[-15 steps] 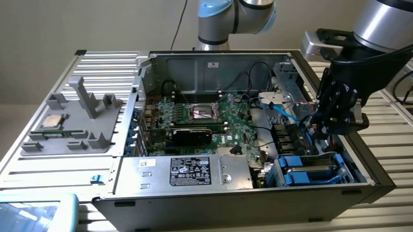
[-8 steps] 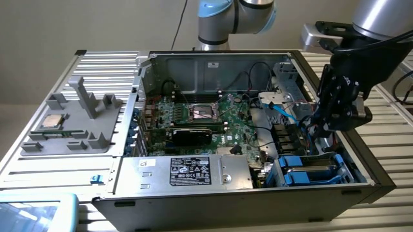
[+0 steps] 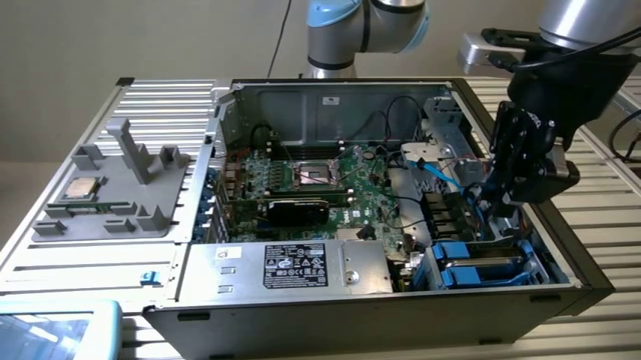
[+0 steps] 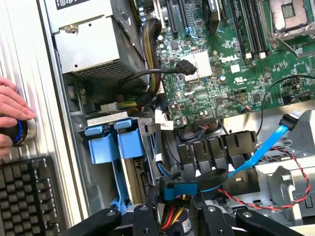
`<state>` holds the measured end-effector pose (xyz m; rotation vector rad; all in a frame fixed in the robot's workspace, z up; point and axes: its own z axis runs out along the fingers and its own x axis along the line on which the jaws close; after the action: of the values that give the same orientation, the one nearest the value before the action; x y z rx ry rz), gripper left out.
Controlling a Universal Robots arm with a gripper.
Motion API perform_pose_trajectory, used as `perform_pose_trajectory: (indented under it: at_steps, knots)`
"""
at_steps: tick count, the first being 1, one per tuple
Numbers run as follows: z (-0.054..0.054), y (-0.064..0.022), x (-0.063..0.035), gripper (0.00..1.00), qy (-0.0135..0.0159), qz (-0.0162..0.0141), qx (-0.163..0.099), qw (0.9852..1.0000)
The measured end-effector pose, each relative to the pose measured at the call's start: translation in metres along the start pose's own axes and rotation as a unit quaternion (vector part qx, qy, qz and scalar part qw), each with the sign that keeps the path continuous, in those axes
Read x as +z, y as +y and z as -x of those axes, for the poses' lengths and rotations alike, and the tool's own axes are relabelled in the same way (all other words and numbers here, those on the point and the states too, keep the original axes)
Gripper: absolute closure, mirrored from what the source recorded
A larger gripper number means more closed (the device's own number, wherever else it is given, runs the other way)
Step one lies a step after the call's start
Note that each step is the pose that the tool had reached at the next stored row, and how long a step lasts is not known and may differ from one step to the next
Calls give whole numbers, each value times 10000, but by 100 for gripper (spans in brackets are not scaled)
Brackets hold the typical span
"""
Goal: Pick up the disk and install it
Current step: 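Insert the first disk wire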
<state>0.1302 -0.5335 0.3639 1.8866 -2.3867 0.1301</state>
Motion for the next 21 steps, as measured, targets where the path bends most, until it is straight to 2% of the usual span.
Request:
perform_pose_trajectory:
  at_steps: [1, 2, 3, 5, 7, 12, 13, 14, 15, 17, 18, 21]
  knots:
    - [-2, 12, 1, 64, 26, -23, 3, 10000]
    - [-5, 22, 1, 64, 32, -62, 8, 10000]
    - [-6, 29, 2, 64, 31, -101, 15, 9999]
    - [-5, 36, 12, 64, 24, -137, 22, 9999]
    - [6, 51, 24, 64, 21, -153, 29, 9999]
    - [27, 67, 35, 64, 22, -171, 38, 9998]
    - [28, 68, 28, 56, 25, -179, 40, 9998]
    - [27, 68, 11, 56, 26, -191, 42, 9998]
    - [25, 67, -12, 50, 28, -197, 42, 9998]
    - [21, 66, -67, 50, 31, -211, 44, 9998]
    - [18, 66, -101, 44, 32, -216, 45, 9998]
    - [3, 66, -228, 44, 35, -223, 46, 9997]
